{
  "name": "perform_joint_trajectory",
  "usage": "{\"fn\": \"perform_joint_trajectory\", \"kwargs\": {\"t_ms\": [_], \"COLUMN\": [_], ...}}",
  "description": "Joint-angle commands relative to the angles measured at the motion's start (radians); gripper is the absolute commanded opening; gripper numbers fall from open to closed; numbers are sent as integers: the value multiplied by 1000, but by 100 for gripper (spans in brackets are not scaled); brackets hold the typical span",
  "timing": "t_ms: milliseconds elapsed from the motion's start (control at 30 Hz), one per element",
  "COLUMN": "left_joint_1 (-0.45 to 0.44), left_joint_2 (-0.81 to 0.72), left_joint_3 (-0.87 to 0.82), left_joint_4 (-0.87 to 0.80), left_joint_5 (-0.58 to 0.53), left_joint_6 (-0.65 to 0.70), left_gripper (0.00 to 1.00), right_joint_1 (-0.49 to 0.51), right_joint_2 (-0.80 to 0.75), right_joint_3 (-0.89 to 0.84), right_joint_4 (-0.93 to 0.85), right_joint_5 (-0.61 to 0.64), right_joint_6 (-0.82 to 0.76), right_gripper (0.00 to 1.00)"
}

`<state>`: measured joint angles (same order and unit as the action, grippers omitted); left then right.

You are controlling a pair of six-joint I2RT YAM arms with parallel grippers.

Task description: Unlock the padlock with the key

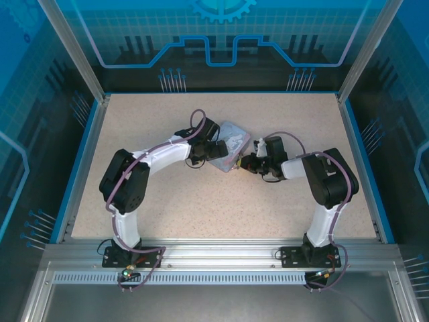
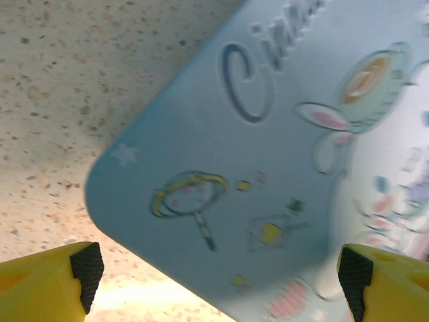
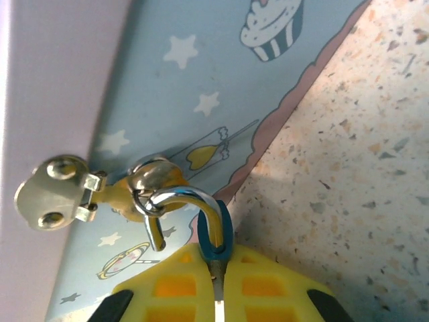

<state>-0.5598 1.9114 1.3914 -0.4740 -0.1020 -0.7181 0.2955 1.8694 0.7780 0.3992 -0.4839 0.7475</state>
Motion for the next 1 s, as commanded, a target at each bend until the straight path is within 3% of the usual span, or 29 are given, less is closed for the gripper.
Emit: {"fn": "perform_joint_trajectory", "kwargs": {"t_ms": [0,167,833,967], "left_joint_1": [-19,-38,-55,-55], "left_joint_2": [53,84,110,116], "left_joint_3": [34,55,-11,-17], "left_joint_4": [-103,-134,-103,-97], "left_joint_5": [-104,-143,-97,-93], "left_joint_6": [49,58,42,40], "left_gripper": [92,92,86,85], "right_joint_1": [-16,-29,-108,-141], "right_joint_2": [0,-7,43,69], "right_joint_3": [-29,-35,-4,-23], "right_joint_4": [22,35,138,223], "right_joint_5": [-24,-28,9,-7], "right_joint_6": [71,109,398,500], "right_gripper": [0,0,0,0]}}
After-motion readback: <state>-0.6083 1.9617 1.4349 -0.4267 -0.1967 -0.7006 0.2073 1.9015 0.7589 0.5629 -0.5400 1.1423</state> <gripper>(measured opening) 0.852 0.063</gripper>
